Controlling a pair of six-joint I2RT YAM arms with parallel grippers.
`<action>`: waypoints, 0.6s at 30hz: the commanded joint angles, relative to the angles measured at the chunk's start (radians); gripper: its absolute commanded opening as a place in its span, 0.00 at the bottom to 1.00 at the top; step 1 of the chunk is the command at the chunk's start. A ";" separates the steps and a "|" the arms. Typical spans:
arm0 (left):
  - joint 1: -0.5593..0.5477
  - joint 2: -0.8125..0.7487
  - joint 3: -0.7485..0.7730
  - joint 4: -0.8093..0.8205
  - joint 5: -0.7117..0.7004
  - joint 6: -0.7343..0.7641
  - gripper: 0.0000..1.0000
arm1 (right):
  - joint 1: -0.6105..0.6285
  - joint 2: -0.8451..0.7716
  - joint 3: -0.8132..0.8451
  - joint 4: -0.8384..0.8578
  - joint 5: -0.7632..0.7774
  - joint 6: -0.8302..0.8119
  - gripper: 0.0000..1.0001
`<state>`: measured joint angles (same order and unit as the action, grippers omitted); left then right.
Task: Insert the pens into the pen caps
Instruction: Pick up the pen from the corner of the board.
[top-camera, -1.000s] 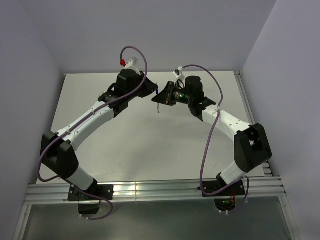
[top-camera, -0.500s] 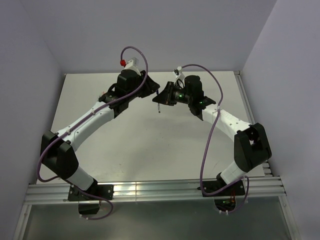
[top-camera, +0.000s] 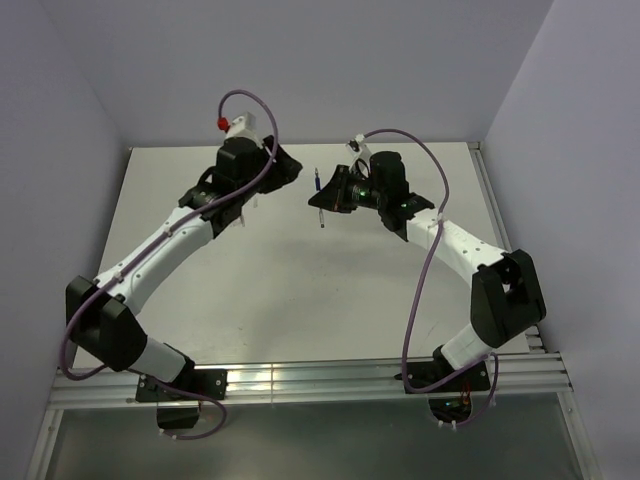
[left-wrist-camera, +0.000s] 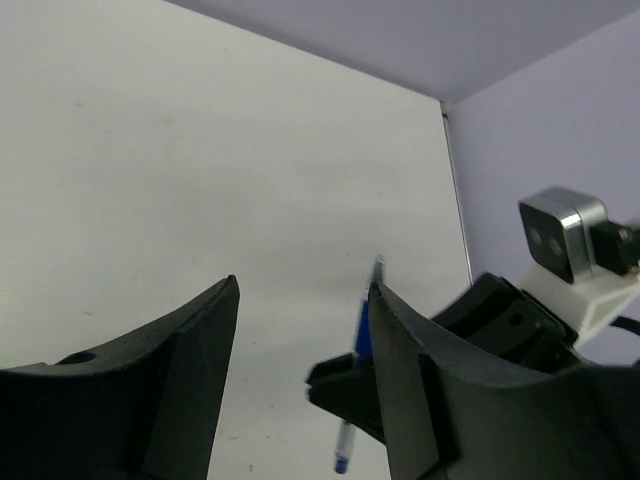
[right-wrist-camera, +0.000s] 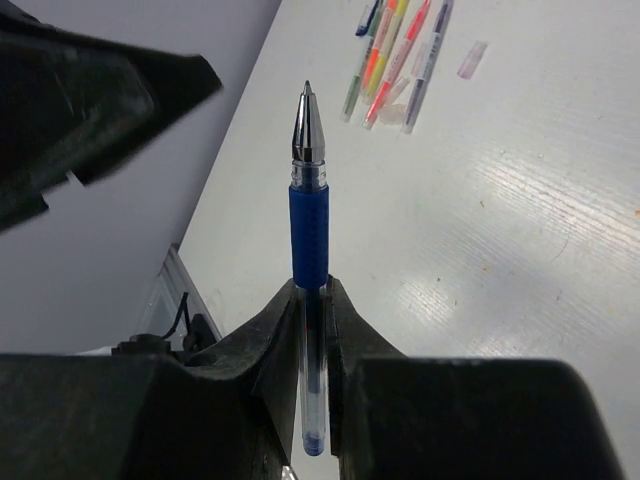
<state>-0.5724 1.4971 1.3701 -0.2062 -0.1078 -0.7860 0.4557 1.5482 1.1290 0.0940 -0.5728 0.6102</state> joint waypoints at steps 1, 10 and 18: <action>0.107 -0.072 -0.029 -0.030 -0.055 0.018 0.59 | -0.005 -0.056 0.032 -0.016 0.024 -0.029 0.00; 0.405 0.034 -0.016 -0.165 -0.151 0.076 0.54 | -0.015 -0.096 0.015 -0.063 0.044 -0.055 0.00; 0.545 0.248 0.070 -0.193 -0.176 0.090 0.48 | -0.022 -0.114 -0.015 -0.046 0.030 -0.053 0.00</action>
<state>-0.0547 1.6939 1.3712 -0.3759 -0.2558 -0.7246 0.4442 1.4818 1.1244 0.0250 -0.5415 0.5770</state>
